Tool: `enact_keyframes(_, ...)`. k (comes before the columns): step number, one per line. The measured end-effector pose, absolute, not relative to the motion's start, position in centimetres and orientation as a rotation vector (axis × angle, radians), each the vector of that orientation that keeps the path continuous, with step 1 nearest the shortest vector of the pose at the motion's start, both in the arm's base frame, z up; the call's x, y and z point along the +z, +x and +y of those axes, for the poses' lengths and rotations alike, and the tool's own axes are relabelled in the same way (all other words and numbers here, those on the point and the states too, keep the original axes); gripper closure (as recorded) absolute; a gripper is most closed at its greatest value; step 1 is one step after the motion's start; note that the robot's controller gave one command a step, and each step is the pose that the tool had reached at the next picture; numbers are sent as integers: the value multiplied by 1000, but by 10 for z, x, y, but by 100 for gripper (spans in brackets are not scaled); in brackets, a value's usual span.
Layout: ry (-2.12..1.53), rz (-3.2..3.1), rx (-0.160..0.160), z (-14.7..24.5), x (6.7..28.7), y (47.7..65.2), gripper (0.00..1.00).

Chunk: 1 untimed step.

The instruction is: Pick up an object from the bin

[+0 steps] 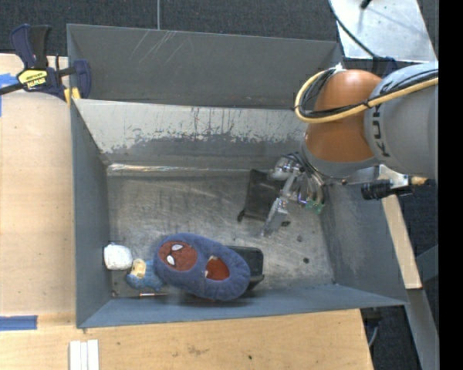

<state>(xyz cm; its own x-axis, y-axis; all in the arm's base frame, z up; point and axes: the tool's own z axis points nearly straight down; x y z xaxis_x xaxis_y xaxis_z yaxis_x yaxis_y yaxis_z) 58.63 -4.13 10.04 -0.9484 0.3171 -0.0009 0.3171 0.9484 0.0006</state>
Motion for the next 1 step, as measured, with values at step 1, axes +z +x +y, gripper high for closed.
enact_keyframes(1, -114, 3132, -3, -53, 73, 612, 0)
